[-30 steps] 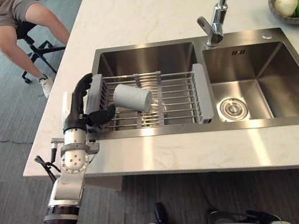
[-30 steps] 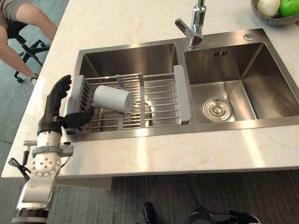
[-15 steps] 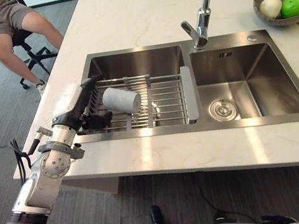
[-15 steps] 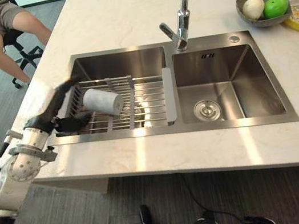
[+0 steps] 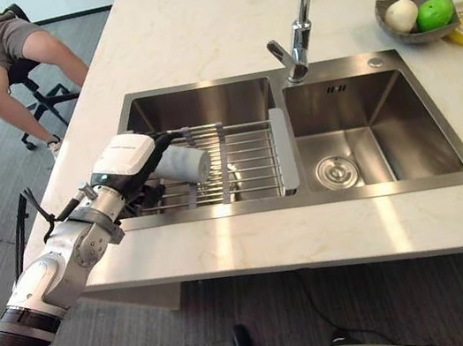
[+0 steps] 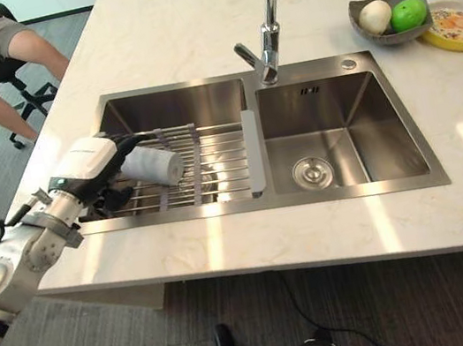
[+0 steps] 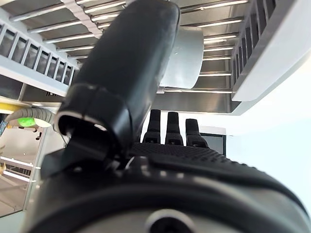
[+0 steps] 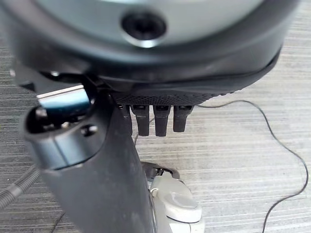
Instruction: Place the dishes in the dishwasher.
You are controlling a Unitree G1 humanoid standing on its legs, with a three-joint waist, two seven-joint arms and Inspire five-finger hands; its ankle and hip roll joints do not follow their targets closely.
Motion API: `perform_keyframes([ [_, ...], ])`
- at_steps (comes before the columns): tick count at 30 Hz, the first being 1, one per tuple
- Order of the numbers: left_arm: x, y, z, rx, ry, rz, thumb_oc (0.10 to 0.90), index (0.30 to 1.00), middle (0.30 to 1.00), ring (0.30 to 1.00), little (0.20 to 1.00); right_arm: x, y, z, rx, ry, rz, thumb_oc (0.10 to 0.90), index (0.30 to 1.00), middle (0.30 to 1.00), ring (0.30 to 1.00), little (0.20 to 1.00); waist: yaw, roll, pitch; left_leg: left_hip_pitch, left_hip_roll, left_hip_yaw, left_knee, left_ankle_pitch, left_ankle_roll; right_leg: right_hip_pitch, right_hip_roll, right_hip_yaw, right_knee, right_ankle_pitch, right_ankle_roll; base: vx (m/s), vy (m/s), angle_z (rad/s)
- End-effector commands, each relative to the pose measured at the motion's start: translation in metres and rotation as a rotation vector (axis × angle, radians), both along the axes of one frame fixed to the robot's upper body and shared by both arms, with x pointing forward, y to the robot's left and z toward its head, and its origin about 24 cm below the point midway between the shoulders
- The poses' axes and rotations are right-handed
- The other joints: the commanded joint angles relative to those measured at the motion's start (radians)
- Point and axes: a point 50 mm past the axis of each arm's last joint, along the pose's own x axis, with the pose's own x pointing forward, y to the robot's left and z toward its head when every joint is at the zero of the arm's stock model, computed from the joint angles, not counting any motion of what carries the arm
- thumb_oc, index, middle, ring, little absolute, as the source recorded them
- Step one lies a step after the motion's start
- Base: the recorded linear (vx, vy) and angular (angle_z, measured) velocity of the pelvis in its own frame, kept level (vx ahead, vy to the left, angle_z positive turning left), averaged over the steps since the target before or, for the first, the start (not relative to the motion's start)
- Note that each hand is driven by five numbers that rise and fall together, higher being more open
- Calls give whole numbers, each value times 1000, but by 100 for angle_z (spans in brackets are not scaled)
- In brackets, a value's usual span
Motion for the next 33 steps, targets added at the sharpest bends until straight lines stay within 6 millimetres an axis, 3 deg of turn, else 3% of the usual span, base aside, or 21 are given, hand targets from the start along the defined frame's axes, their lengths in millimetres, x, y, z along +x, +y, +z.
perform_keyframes([
  [1,18,2,65,88,-296,-3,800,900,900,900,900,-13,-19,7,-57,10,-23,800,900,900,900,900,14,4,-24,44,38,37,12,-102,-45,-80,-57,16,39,114,59,29,11,-8],
  [6,29,-8,50,162,-250,-20,800,900,900,900,900,-6,-15,5,-68,16,-69,800,900,900,900,900,-7,12,-23,49,42,57,10,-107,-40,-93,-47,45,28,118,58,27,16,-18],
  [15,49,0,30,260,-167,60,800,900,900,900,900,1,-19,7,-99,-6,-82,800,900,900,900,900,-38,13,-11,51,47,82,8,-111,-38,-122,-33,85,16,128,60,16,19,-16],
  [25,68,15,31,385,-106,174,800,900,900,900,900,8,-24,10,-112,-14,-62,800,900,900,900,900,-52,4,5,50,51,106,8,-115,-31,-148,-24,115,21,139,63,4,22,-11],
  [26,69,16,31,394,-101,175,494,441,441,441,441,8,-24,10,-113,-14,-60,800,900,900,900,900,-52,3,7,51,51,106,8,-116,-31,-147,-24,114,21,139,63,0,0,0],
  [27,69,16,31,394,-101,175,494,441,441,441,441,8,-24,10,-113,-14,-60,800,900,900,900,900,-52,3,7,51,51,106,8,-116,-31,-147,-24,114,21,139,63,0,0,0],
  [28,69,16,31,405,-97,174,400,300,300,300,300,8,-24,10,-112,-14,-57,800,900,900,900,900,-53,4,8,52,51,107,7,-116,-32,-146,-25,113,20,139,64,0,0,0],
  [33,68,14,35,402,-112,156,400,300,300,300,300,12,-21,9,-105,-23,-45,800,900,900,900,900,-45,3,8,52,51,100,6,-118,-32,-139,-27,101,17,135,66,0,0,0],
])
